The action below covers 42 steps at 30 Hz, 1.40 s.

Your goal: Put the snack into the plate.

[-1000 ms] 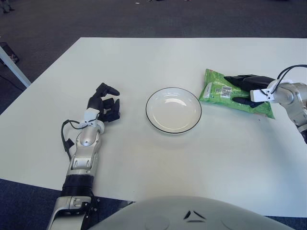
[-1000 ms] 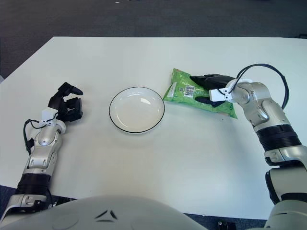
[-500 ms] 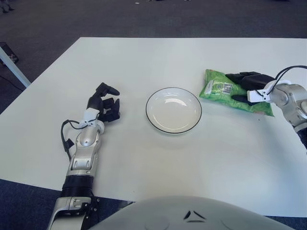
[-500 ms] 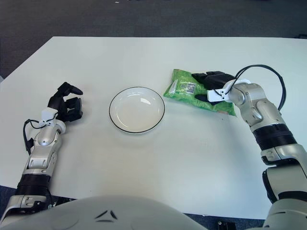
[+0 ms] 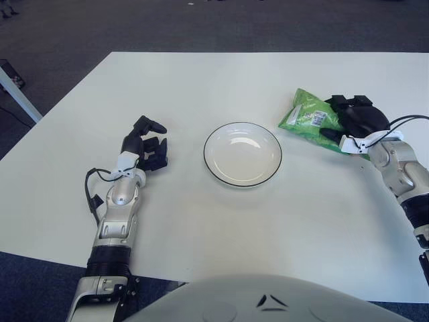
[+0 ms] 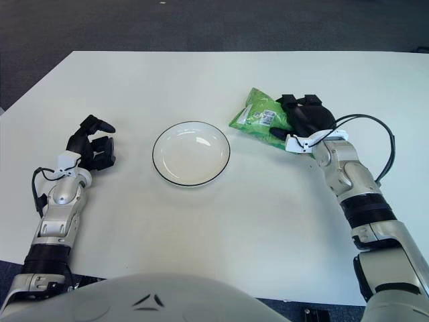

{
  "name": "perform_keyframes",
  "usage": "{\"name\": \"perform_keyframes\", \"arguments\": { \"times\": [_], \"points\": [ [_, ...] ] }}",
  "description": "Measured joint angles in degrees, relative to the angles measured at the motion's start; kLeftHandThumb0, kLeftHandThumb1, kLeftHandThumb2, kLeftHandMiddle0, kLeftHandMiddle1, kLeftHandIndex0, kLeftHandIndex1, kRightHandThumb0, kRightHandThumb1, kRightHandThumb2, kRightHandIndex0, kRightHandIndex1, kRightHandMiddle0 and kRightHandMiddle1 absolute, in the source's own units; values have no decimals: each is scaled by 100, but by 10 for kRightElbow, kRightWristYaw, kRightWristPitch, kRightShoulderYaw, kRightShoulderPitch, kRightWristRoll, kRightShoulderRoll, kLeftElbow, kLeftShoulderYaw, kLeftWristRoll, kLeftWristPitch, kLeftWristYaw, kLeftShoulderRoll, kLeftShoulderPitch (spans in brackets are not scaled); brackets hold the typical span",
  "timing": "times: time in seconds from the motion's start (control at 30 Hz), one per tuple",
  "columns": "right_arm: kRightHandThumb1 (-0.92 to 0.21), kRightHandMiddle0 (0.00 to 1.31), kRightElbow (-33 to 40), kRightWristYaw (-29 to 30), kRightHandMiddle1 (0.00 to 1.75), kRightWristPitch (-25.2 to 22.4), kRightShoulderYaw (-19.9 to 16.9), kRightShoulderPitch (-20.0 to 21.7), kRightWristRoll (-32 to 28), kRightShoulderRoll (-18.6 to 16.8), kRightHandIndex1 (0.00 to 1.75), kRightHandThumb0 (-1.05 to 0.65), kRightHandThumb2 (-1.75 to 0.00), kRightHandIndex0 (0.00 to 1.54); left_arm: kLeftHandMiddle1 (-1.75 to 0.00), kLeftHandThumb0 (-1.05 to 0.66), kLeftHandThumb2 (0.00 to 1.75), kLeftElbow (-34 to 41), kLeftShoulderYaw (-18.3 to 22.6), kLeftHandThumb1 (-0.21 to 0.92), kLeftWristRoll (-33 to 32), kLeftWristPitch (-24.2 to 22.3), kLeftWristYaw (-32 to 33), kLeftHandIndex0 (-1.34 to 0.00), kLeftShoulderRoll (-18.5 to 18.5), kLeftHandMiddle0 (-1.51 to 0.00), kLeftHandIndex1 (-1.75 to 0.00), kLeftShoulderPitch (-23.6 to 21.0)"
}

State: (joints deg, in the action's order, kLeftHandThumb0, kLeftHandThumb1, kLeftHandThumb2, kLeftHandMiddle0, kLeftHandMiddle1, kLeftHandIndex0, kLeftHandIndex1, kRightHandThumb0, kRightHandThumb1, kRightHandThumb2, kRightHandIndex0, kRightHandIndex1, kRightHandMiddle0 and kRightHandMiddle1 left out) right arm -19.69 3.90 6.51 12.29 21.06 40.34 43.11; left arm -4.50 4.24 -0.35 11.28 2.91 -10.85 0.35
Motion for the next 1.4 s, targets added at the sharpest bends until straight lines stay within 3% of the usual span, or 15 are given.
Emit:
{"name": "perform_keyframes", "arguments": {
  "times": [0.1,0.17,0.4,0.6,0.8,1.0,1.4],
  "points": [
    [-46,38,-11,26,174,25,-12,-2,-18,-8,153,-7,-108,53,-175,-42,106,1,0,52,3,-2,1,-45,0,-115,-175,0],
    [-35,42,-19,42,174,45,-19,-2,-31,-11,153,-4,-121,63,-175,-42,106,2,0,52,5,-4,1,-45,0,-115,-175,1],
    [-16,51,-41,56,175,116,-41,-1,-85,-19,157,0,-144,80,-175,-42,106,5,0,52,7,-8,2,-46,0,-115,-175,2],
    [-12,54,-50,18,175,147,-62,1,-157,-36,170,0,-154,77,-175,-42,107,8,0,51,8,-10,3,-46,0,-116,-175,3],
    [-8,57,-49,-27,175,146,-81,3,-214,-53,174,0,-160,77,-175,-42,107,10,0,51,8,-13,4,-46,0,-116,-175,4],
    [-6,59,-36,-60,175,119,-95,3,-243,-64,175,0,-162,79,-175,-42,107,12,0,51,8,-15,6,-46,0,-115,-175,4],
    [-13,52,19,-121,175,12,-125,3,-301,-90,172,0,-153,76,-175,-42,108,12,0,51,8,-15,8,-47,0,-115,-175,5]
  ]
}}
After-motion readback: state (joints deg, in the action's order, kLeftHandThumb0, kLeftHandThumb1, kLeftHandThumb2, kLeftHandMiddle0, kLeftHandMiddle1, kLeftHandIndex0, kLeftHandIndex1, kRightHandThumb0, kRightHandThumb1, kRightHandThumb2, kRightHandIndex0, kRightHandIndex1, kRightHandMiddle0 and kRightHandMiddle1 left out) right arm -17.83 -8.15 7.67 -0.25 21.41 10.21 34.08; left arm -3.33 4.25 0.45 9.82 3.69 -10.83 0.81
